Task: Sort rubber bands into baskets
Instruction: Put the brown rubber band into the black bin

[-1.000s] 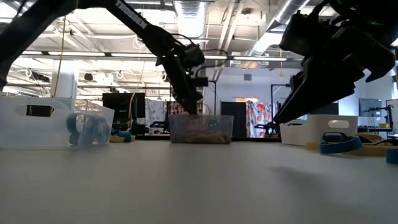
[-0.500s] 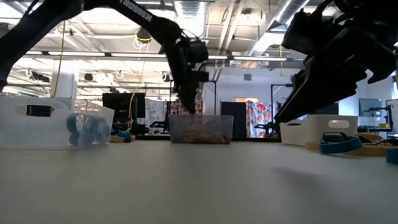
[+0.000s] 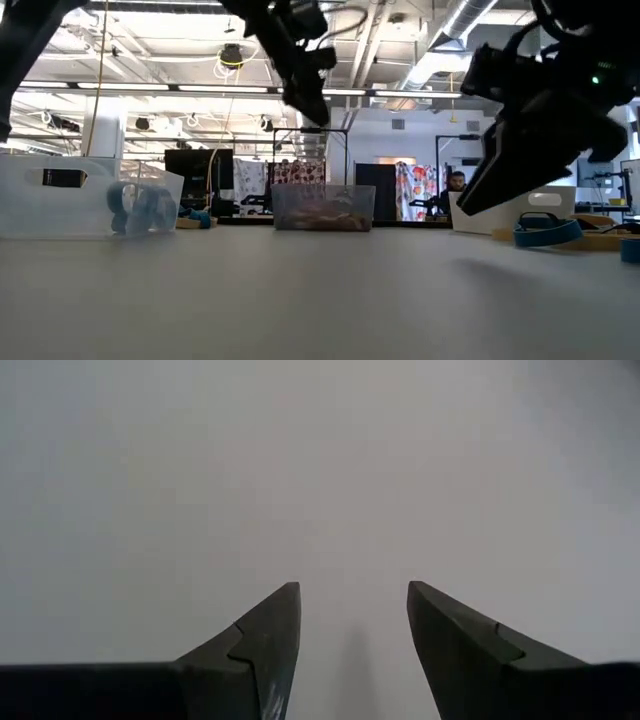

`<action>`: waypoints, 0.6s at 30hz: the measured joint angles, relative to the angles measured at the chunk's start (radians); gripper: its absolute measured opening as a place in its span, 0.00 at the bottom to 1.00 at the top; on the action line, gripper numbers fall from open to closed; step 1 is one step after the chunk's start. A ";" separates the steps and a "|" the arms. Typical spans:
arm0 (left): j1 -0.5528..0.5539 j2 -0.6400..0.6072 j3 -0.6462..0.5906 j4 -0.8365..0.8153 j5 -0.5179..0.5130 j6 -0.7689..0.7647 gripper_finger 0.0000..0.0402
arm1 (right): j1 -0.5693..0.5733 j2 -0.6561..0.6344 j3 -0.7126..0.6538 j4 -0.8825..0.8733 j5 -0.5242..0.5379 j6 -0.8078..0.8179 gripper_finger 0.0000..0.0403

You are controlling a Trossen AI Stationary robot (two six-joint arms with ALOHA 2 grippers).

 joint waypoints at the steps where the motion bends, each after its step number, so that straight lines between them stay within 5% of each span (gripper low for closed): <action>1: -0.017 -0.006 0.000 0.000 0.011 -0.001 0.58 | -0.003 -0.001 0.000 -0.025 0.007 0.014 0.53; 10: -0.200 0.000 -0.002 -0.042 0.021 0.012 0.58 | -0.045 -0.134 0.000 -0.300 0.017 0.141 0.53; 18: -0.375 0.001 -0.128 0.045 0.020 0.013 0.58 | -0.031 -0.349 0.001 -0.594 -0.064 0.275 0.53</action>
